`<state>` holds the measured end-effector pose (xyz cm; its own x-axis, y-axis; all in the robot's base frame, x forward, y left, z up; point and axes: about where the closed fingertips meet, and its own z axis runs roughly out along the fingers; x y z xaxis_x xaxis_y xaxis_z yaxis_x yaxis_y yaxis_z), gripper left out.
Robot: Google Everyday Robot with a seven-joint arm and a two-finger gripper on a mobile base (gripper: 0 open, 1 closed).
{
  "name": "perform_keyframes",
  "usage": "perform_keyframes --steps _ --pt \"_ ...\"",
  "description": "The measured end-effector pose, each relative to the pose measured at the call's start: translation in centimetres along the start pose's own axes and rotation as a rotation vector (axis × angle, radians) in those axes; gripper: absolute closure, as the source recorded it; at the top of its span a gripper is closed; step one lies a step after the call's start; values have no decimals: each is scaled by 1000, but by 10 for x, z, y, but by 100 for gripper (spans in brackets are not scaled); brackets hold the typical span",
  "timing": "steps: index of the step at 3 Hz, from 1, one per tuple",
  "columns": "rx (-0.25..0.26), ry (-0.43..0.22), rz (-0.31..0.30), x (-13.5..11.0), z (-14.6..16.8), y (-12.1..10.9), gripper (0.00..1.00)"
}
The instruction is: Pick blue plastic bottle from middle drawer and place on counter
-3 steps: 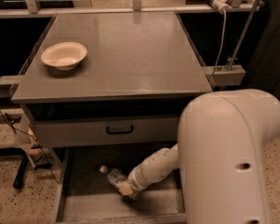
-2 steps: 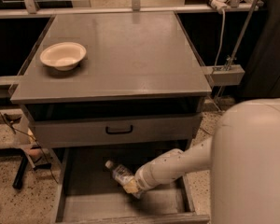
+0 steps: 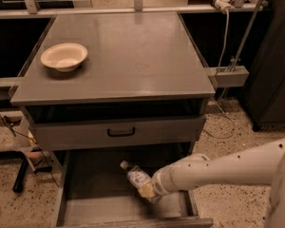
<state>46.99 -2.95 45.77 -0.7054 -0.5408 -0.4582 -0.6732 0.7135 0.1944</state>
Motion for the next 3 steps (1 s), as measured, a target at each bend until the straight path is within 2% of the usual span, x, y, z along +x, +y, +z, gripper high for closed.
perform_keyframes --steps 1,2,3 --pt "28 43 24 20 -31 -5 100" --pt "104 66 62 36 -92 -16 100" --pt "110 68 52 34 -95 -15 100"
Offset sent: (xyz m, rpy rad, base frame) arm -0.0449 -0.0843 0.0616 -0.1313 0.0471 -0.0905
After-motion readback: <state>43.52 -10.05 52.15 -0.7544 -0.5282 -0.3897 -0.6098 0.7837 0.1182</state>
